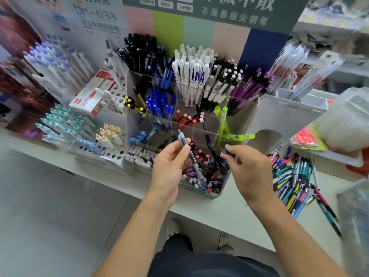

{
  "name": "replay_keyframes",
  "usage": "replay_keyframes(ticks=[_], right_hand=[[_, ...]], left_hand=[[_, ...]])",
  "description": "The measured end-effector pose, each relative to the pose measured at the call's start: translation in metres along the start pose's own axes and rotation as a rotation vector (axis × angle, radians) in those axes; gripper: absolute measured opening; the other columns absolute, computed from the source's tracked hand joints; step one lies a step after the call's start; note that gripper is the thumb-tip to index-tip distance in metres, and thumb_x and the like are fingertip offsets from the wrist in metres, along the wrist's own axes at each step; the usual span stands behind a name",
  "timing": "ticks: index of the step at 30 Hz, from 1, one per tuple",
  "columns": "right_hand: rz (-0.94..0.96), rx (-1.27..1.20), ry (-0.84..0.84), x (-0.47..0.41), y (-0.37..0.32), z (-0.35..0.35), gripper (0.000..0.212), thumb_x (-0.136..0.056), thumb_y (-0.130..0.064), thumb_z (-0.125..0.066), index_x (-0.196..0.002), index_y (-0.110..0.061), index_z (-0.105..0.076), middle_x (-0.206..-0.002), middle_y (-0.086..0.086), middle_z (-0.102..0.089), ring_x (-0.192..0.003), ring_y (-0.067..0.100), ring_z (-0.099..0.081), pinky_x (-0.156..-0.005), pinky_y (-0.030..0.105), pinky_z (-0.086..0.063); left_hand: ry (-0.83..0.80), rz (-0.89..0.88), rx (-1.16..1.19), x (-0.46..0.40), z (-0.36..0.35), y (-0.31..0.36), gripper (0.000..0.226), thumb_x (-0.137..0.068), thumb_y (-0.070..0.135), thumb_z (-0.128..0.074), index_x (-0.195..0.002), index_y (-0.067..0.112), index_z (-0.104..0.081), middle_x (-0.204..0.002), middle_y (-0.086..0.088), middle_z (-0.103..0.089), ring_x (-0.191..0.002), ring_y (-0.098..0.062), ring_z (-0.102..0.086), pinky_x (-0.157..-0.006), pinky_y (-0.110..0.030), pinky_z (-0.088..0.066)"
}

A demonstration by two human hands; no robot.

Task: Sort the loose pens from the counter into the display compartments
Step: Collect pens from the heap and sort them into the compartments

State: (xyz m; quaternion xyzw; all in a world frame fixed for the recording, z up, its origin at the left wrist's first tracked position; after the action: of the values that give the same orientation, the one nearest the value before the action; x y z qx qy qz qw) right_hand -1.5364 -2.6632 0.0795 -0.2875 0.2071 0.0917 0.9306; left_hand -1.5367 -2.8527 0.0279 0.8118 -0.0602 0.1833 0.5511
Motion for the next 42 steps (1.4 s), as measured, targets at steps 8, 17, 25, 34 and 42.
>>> replay_keyframes(ticks=[8, 17, 25, 34, 42], right_hand=[[-0.071, 0.206, -0.177, -0.002, -0.007, -0.002, 0.015, -0.095, -0.028, -0.068, -0.094, -0.018, -0.079, -0.088, -0.001, -0.061, -0.077, 0.021, -0.058, -0.058, 0.031, -0.049], [-0.424, -0.861, -0.36, -0.048, -0.06, -0.005, 0.01, -0.092, -0.01, -0.07, -0.101, -0.007, -0.074, -0.064, 0.002, -0.066, -0.051, 0.011, -0.054, -0.048, 0.023, -0.045], [-0.277, -0.852, -0.213, -0.064, -0.072, 0.013, 0.014, -0.092, -0.006, -0.067, -0.099, -0.014, -0.077, -0.079, 0.009, -0.074, -0.068, 0.019, -0.068, -0.063, 0.026, -0.058], [-0.226, -0.527, -0.363, -0.039, -0.069, -0.019, 0.014, -0.09, -0.007, -0.071, -0.096, -0.018, -0.078, -0.072, -0.005, -0.074, -0.062, 0.012, -0.07, -0.065, 0.033, -0.06], [-0.111, -0.464, -0.287, -0.04, -0.096, -0.034, 0.011, -0.088, -0.01, -0.075, -0.096, -0.015, -0.08, -0.078, -0.014, -0.074, -0.071, 0.008, -0.071, -0.068, 0.028, -0.058]], left_hand=[[-0.103, -0.159, -0.294, 0.0, 0.003, 0.012, 0.024, -0.104, 0.016, -0.053, -0.12, 0.028, -0.066, -0.075, 0.0, -0.065, -0.068, -0.013, -0.061, -0.065, -0.03, -0.054], [-0.138, -0.387, -0.366, 0.013, 0.003, 0.072, 0.008, -0.076, 0.016, -0.08, -0.082, 0.017, -0.074, -0.074, 0.0, -0.076, -0.068, -0.012, -0.071, -0.064, -0.021, -0.054], [-0.026, -0.458, -0.54, 0.001, 0.035, 0.097, 0.005, -0.085, 0.02, -0.08, -0.09, 0.021, -0.078, -0.081, 0.002, -0.076, -0.077, -0.021, -0.073, -0.072, -0.038, -0.061], [0.074, -0.319, -0.369, -0.003, 0.077, 0.046, 0.011, -0.083, 0.0, -0.077, -0.093, 0.004, -0.073, -0.071, 0.0, -0.073, -0.061, -0.008, -0.069, -0.059, -0.015, -0.053], [0.145, -0.323, -0.638, -0.021, 0.102, 0.031, 0.016, -0.09, 0.027, -0.076, -0.106, 0.027, -0.074, -0.097, 0.013, -0.074, -0.091, -0.01, -0.07, -0.084, -0.037, -0.058]])
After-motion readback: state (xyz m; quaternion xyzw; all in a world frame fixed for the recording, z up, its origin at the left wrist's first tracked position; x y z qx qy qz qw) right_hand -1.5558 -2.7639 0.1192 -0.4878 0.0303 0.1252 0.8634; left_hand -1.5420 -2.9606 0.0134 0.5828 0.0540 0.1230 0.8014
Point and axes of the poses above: each hand's wrist, its own x-axis away from the middle knuckle, its own z-axis out of the back of the hand, y = z × x, the point moved 8 cm from there along -x, towards the middle knuckle
